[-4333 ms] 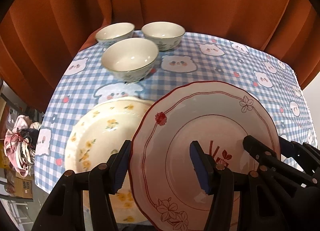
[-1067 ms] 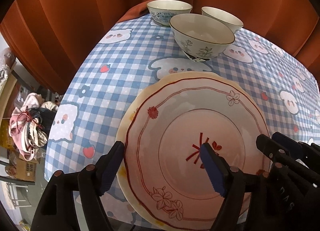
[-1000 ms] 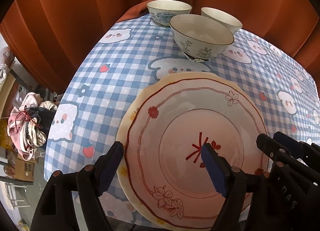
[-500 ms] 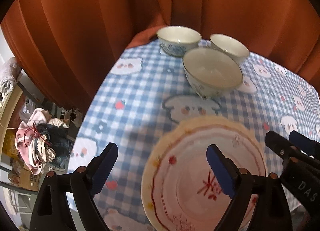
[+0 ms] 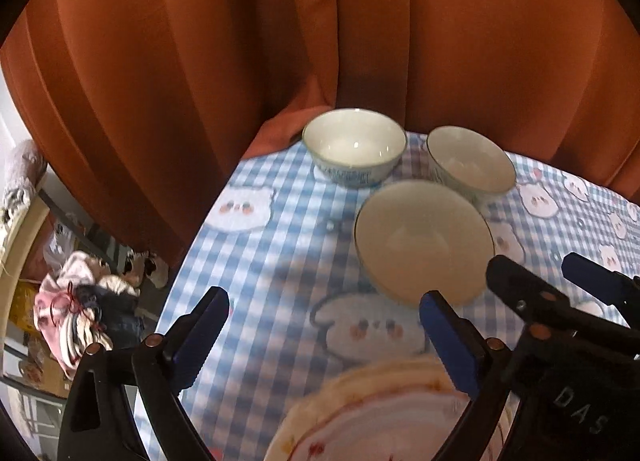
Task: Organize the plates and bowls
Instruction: 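Move both grippers toward the nearest white floral bowl, then close both grippers on the white bowl's rim and lift it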
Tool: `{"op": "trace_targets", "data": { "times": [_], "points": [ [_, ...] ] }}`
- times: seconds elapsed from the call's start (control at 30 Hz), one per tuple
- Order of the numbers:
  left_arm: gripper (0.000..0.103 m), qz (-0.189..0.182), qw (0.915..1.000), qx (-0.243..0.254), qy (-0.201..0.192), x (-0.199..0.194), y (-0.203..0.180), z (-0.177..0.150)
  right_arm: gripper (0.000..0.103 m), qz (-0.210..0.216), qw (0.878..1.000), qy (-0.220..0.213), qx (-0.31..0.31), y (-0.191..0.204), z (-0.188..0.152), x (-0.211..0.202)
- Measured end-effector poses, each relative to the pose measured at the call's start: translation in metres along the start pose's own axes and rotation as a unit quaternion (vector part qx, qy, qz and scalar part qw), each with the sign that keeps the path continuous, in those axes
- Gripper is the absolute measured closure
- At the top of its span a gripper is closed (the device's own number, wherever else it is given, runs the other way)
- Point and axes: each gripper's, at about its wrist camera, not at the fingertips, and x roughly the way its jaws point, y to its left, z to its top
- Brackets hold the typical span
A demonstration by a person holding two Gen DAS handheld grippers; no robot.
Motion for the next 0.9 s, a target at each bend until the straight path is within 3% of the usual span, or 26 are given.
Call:
{"op": "trace_targets", "data": {
  "times": [0.33,0.53,0.63,0.8,0.9],
  "points": [
    [0.016,0.013,0.9996,-0.01,0.022,0.054,-0.012,0.027,0.024,0.009,1.0,-0.002,-0.005,-0.007,0.038,0.054],
    [0.022,0.003,0.999,-0.015,0.043,0.079,-0.018,0.032,0.036,0.008,1.0,0.014,0.001,-0.013,0.044,0.083],
    [0.03,0.001,0.9987,-0.013,0.05,0.088,-0.022,0.034,0.047,0.009,1.0,0.016,0.011,-0.017,0.046,0.092],
    [0.061,-0.015,0.9977,-0.011,0.066,0.101,-0.026,0.034,0.064,0.015,0.999,0.034,0.017,-0.02,0.046,0.108],
    [0.069,-0.025,0.9972,-0.006,0.07,0.105,-0.031,0.034,0.078,0.028,0.998,0.047,0.023,-0.022,0.044,0.117]
  ]
}}
